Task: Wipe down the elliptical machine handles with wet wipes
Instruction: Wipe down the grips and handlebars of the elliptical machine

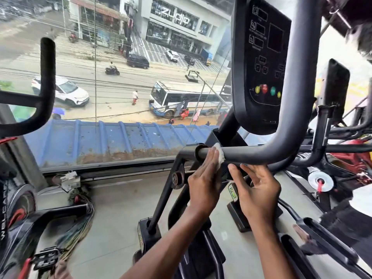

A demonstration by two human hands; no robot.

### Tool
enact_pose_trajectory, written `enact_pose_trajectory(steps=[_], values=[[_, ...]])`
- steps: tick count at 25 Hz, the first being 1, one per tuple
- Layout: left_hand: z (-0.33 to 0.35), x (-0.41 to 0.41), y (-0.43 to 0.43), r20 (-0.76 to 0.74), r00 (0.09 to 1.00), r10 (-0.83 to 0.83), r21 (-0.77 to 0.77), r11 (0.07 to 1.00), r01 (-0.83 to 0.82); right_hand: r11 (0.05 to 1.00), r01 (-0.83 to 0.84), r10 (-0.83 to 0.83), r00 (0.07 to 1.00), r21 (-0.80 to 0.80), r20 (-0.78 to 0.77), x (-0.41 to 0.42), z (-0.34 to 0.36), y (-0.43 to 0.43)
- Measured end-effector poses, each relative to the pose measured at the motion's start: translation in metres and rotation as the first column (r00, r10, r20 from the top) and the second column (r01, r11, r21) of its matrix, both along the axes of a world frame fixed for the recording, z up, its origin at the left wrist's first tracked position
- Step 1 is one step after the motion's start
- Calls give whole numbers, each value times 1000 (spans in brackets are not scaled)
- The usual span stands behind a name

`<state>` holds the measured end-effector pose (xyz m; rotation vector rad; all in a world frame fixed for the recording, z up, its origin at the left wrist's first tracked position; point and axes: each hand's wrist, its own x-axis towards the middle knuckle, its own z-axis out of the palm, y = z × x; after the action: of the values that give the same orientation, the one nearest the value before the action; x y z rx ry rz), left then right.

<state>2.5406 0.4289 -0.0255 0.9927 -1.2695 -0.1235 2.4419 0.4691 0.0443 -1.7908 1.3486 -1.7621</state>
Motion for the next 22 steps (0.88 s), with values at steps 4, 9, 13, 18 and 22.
enact_pose_trajectory(steps=[4,9,13,18,22], values=[[-21,3,-19,4,1000,5,125,992,-6,1000,-25,26,999,-13,25,0,5,-1],[-12,1,-12,-82,997,-8,183,983,23,999,-39,39,998,1,41,-1,6,-1],[-9,-6,2,-50,996,-72,13,997,73,999,-50,49,998,10,44,-5,3,-4],[-23,3,-25,-235,972,-26,379,918,116,999,-25,24,999,22,38,-4,3,-4],[-4,-10,3,-211,975,-72,195,974,114,999,-25,24,999,20,37,-5,3,-4]])
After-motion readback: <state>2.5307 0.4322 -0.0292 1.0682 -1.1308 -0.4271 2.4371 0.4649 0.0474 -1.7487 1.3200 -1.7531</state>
